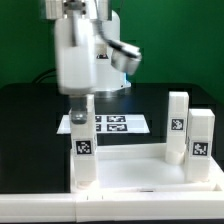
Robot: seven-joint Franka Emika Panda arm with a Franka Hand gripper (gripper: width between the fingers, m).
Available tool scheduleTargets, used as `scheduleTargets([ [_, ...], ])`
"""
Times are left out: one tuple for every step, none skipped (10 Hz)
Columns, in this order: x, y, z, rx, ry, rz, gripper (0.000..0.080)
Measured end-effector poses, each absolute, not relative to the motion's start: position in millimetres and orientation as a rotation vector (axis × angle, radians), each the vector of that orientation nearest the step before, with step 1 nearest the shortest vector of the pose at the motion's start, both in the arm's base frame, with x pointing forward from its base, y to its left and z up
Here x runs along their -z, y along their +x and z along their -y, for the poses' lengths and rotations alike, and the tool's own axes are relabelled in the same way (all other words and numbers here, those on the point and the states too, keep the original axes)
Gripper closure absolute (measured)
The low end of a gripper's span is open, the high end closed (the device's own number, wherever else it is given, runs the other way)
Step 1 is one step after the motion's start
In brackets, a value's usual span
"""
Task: Assemble desk
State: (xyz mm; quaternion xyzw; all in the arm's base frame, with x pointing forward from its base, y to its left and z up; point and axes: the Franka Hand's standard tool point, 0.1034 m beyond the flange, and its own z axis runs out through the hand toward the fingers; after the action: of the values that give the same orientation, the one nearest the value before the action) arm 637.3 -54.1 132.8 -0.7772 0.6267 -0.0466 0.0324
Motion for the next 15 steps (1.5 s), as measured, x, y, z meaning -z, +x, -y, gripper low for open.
scheduleTargets([
  [-130.1, 636.6, 48.4, 0.143, -2.523, -1.763, 0.0198],
  [-126.3, 634.2, 44.7, 0.139, -2.662, -1.556, 0.0198],
  [-126.4, 634.3, 45.9, 0.142, -2.687, -1.517, 0.0158],
  [-126.3, 634.2, 46.4, 0.145, -2.752, -1.405, 0.0152],
  [-126.3, 634.2, 46.5, 0.147, -2.801, -1.313, 0.0152],
  [-126.0, 634.1, 46.1, 0.149, -2.838, -1.236, 0.0151],
  [-125.0, 633.9, 43.6, 0.153, -2.984, -0.891, 0.0151],
  [-123.6, 633.4, 44.1, 0.151, -3.052, -0.612, 0.0151],
  [-123.4, 633.1, 46.5, 0.15, -3.055, -0.618, 0.0151],
  [-123.3, 633.0, 46.3, 0.15, -3.048, -0.65, 0.026],
  [-123.2, 633.0, 46.8, 0.149, -3.048, -0.651, 0.026],
  [-123.0, 632.9, 46.5, 0.149, -3.036, -0.693, 0.0396],
  [-122.3, 633.5, 47.2, 0.139, -2.968, -0.93, 0.0515],
  [-121.9, 634.7, 48.5, 0.13, -2.893, -1.136, 0.0515],
  [-121.5, 634.4, 48.8, 0.126, -2.779, -1.376, 0.0515],
])
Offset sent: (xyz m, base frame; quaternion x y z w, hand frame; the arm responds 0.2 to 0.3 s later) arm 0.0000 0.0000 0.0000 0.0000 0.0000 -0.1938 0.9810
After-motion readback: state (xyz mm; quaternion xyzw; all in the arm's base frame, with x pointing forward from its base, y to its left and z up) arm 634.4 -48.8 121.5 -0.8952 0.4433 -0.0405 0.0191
